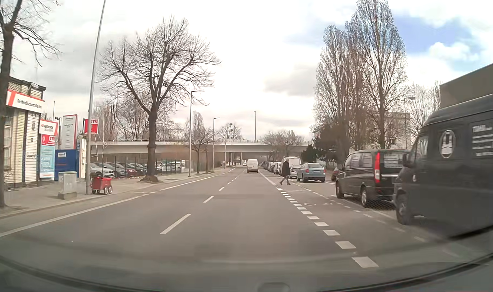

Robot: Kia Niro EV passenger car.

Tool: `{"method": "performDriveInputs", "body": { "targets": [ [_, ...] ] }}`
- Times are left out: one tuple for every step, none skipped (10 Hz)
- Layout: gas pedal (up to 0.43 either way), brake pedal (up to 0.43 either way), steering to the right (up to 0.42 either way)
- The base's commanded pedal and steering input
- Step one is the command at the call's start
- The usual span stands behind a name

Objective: Follow the waypoints while adhering to traffic rules and regulations

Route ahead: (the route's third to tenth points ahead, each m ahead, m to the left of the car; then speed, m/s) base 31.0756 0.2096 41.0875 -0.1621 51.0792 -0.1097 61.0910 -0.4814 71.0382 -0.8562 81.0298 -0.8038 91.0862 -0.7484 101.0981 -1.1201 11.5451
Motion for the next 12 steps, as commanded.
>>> {"method": "performDriveInputs", "body": {
  "targets": [
    [0.008,0.0,0.002],
    [0.008,0.0,0.002],
    [0.02,0.0,0.002],
    [0.028,0.0,0.002],
    [0.039,0.0,0.002],
    [0.039,0.0,0.002],
    [0.039,0.0,0.002],
    [0.039,0.0,0.002],
    [0.039,0.0,0.002],
    [0.028,0.0,0.002],
    [0.028,0.0,0.002],
    [0.028,0.0,0.002]
  ]
}}
